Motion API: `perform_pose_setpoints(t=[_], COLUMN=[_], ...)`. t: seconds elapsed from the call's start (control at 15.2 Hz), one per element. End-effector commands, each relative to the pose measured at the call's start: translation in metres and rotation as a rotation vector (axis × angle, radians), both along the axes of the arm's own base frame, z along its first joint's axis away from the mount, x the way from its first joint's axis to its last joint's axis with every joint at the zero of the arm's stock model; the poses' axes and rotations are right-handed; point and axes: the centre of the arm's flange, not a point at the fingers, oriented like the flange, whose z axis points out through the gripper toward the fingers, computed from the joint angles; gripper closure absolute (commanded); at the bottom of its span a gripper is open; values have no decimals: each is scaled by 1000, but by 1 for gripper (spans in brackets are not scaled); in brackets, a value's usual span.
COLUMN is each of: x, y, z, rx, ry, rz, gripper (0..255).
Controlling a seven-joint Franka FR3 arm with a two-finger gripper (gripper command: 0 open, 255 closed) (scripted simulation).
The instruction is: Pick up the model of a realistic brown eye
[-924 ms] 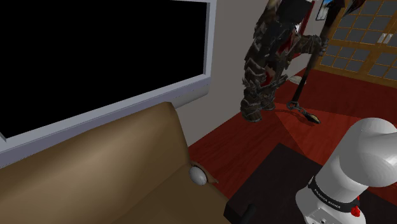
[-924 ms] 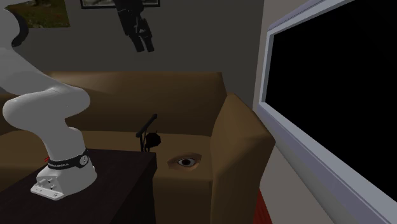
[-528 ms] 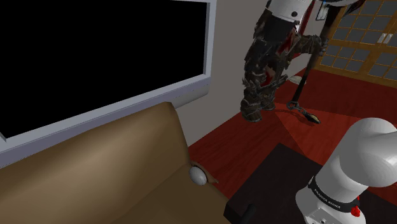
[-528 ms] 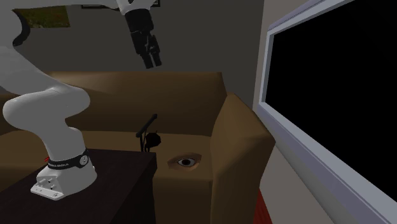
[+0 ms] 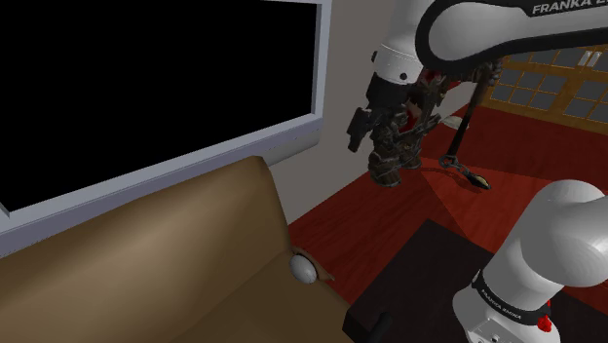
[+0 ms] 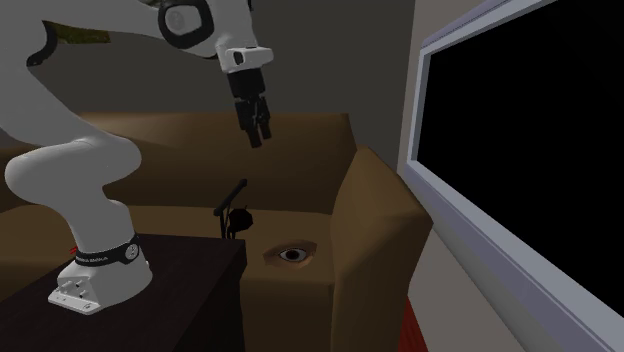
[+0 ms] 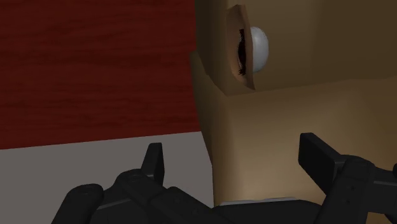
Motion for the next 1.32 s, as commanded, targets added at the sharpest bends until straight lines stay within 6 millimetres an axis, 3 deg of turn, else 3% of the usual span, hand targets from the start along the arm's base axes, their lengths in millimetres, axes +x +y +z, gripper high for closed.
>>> perform_pose_setpoints(t=[0.0,1.25], x=[8,68], y=[8,107], z=[-26,-252], rx=[-1,-18], ry=[13,146], rz=[-7,-69], gripper=[0,0])
